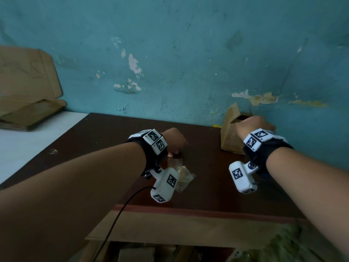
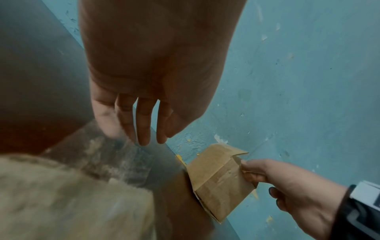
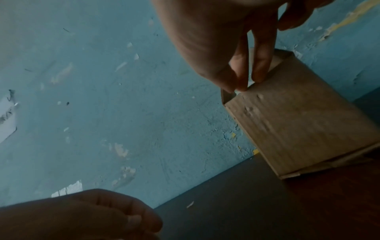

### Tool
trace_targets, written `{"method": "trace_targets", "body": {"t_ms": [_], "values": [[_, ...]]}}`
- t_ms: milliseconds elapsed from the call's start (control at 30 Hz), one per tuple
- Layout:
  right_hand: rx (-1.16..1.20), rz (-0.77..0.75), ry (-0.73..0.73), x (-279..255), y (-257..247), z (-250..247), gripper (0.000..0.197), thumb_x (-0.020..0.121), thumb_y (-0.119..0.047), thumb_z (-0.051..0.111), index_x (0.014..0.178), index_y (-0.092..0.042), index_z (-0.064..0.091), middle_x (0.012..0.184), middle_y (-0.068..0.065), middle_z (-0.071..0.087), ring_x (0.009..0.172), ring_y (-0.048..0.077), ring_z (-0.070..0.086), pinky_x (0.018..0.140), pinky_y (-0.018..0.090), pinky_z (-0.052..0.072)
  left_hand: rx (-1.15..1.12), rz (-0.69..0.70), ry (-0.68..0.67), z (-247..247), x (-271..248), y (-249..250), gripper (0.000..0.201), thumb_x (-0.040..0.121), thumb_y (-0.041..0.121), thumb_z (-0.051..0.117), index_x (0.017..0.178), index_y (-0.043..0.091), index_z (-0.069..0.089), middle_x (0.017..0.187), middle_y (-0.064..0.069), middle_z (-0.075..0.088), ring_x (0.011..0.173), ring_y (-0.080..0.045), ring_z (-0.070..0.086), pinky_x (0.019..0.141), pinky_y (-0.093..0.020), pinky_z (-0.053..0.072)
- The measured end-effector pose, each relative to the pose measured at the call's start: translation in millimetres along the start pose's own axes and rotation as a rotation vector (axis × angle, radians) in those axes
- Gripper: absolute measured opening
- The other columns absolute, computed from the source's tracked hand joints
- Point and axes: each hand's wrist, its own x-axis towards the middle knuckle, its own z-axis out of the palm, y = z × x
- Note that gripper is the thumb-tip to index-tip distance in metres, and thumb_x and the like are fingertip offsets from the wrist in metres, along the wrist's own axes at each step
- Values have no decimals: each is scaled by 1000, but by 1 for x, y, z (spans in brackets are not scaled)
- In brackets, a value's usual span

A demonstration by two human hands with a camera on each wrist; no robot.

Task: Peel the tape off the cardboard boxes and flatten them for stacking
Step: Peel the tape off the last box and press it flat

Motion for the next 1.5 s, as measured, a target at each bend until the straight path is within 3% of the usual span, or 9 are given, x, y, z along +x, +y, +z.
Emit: {"method": "trace_targets", "body": {"t_ms": [233, 400, 700, 800, 900, 1033, 1167, 1367, 1500], "values": [[55, -44, -134, 10, 10, 2, 67, 91, -71, 50, 133, -21, 63, 133, 9, 66, 113, 35, 64, 91, 39, 49, -256, -94, 36, -4, -4, -3, 30, 101, 21, 58, 123, 3, 68, 88, -6, 66, 67, -19, 62, 57, -24, 50], [240, 4, -12, 15, 17, 9, 46, 94, -47, 58, 67, -11, 64, 67, 7, 66, 62, 27, 59, 61, 30, 43, -271, -95, 47, -12, -12, -8, 29, 101, 22, 57, 119, 5, 71, 94, -8, 67, 72, -23, 63, 61, -26, 52], [422, -84, 125, -8, -9, 0, 40, 85, -28, 60, 51, -8, 54, 45, 1, 42, 49, 26, 42, 47, 26, 30, -312, -88, 101, -21, -29, -14, 16, 103, 11, 53, 105, 17, 68, 85, -6, 64, 53, -10, 61, 49, -22, 50], [494, -126, 128, -18, -26, -2, 36, 84, -32, 61, 61, -3, 61, 47, 3, 43, 48, 22, 40, 49, 27, 31, -435, -104, 171, -23, -33, -15, 17, 100, 3, 58, 112, 10, 68, 81, -9, 63, 38, -6, 55, 38, -19, 46], [610, -179, 89, -27, -40, -1, 35, 84, -31, 62, 74, 2, 68, 55, 7, 48, 54, 22, 43, 54, 28, 34, -416, -117, 220, -25, -31, -26, 52, 90, 12, 74, 139, 8, 55, 118, -12, 65, 74, -20, 67, 45, -24, 51], [755, -181, -40, -41, -55, -4, 33, 86, -28, 62, 60, -8, 58, 61, 17, 42, 61, 31, 38, 58, 33, 37, -410, -44, 292, -26, -40, -40, 74, 73, 32, 76, 139, 7, 54, 128, -9, 66, 120, -26, 63, 89, -29, 49], [902, -48, -136, -50, -66, -1, 29, 80, -32, 64, 60, -22, 46, 68, 7, 42, 70, 18, 39, 65, 34, 33, -486, 60, 333, -35, -59, -39, 18, 81, 13, 78, 90, 21, 65, 84, 11, 67, 85, -7, 62, 81, -30, 46], [1057, 14, -227, -54, -61, 14, 32, 91, -27, 65, 96, 4, 68, 87, 6, 59, 81, 19, 53, 72, 35, 44, -543, 107, 461, -32, -64, -57, 26, 84, -10, 72, 99, 10, 65, 80, 7, 65, 72, -2, 58, 70, -24, 49], [1051, -30, -323, -60, -57, 23, 33, 87, -40, 69, 108, -15, 72, 120, 1, 71, 113, 20, 64, 106, 43, 49, -613, 129, 558, -25, -60, -72, 17, 86, 11, 81, 98, 18, 71, 89, 6, 73, 83, -9, 68, 86, -35, 58]]}}
